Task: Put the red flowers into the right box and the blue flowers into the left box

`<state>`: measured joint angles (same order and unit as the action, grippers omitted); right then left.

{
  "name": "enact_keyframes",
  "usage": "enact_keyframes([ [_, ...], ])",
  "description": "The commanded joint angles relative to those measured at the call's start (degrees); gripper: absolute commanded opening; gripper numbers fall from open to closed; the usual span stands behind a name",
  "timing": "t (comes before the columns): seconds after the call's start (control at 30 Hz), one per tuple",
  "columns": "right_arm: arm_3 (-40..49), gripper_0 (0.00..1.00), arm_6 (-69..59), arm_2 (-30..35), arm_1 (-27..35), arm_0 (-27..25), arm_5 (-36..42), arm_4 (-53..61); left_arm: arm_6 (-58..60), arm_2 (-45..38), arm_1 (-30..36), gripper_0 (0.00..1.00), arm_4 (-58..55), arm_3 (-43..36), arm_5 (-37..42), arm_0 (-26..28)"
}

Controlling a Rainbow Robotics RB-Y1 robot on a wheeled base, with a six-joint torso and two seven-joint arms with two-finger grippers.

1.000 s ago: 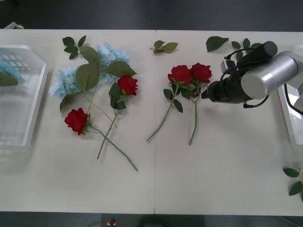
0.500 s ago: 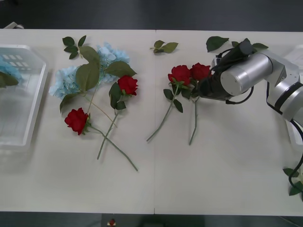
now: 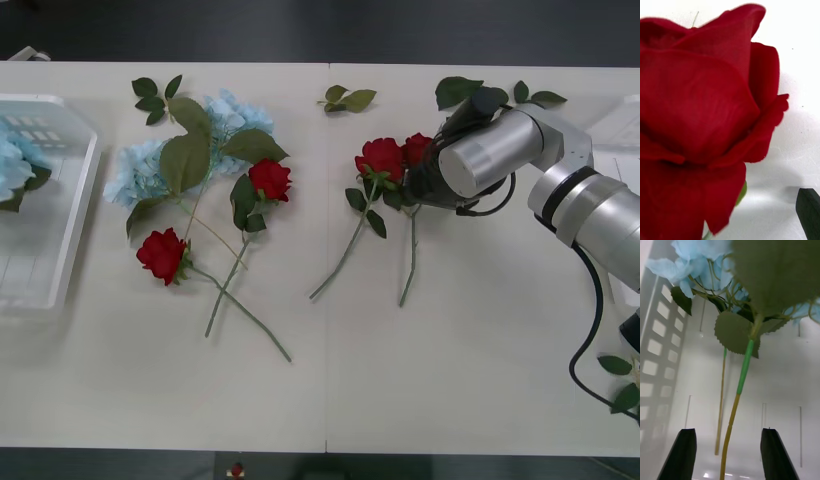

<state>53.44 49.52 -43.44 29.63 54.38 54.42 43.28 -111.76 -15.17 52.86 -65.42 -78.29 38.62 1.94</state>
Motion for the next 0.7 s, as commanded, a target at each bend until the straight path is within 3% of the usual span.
enact_keyframes([
  [0.03, -1.67, 0.74, -2.58, -0.07, -1.33, 2.92, -0.28, -0.83, 0.23, -2.58, 1.01, 0.71, -4.54, -1.95, 5.06, -0.01],
  [0.07, -1.94, 0.63, -2.58, -0.07, -1.5, 3.1, -0.28, -0.83, 0.14, -3.02, 1.01, 0.72, -5.06, -2.3, 5.94, 0.17],
  [0.13, -2.73, 0.19, -2.67, -0.07, -1.94, 3.45, -0.28, -1.0, -0.03, -5.75, 1.01, 0.76, -6.56, -5.12, 10.33, 1.22],
  [0.2, -2.9, 0.0, -2.58, -0.24, -2.03, 3.54, -0.28, -0.92, 0.23, -7.86, 1.01, 0.77, -6.73, -7.93, 13.94, 1.84],
  [0.5, -2.81, 0.0, -2.58, -0.24, -2.03, 3.54, -0.28, -0.56, 4.62, -13.92, 1.1, 0.77, -7.61, -19.44, 28.97, 0.25],
  [0.7, -2.46, 0.0, -2.58, -0.07, -2.03, 3.54, -0.28, -0.65, 16.58, -9.88, 1.1, 0.77, -0.49, -27.53, 37.05, -5.28],
])
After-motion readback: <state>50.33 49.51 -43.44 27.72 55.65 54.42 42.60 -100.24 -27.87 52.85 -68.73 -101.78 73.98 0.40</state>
